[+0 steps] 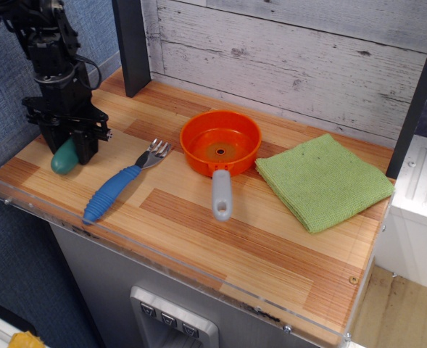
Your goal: Place the green plastic item into the pot.
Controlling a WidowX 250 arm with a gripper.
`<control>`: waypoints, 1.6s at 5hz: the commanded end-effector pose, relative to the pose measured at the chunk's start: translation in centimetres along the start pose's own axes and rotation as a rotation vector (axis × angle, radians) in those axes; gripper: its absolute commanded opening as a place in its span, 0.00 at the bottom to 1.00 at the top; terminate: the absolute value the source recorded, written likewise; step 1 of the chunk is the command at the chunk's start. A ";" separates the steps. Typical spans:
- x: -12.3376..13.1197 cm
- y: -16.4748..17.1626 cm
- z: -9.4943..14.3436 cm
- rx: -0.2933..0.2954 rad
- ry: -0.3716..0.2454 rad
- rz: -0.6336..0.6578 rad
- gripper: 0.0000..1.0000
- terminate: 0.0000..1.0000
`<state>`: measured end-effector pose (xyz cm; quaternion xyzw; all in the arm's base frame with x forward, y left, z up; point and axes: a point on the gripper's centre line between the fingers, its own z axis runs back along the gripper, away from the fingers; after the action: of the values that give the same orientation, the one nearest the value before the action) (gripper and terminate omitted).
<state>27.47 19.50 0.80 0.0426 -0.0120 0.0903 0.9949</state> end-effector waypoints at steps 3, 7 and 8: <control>-0.3 -1.4 5.7 0.060 -0.076 0.088 0.00 0.00; 0.8 -9.9 8.3 -0.013 -0.158 0.114 0.00 0.00; 2.0 -11.7 8.1 -0.007 -0.166 0.127 0.00 0.00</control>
<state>31.01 7.62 6.44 0.0439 -0.0759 0.1531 0.9843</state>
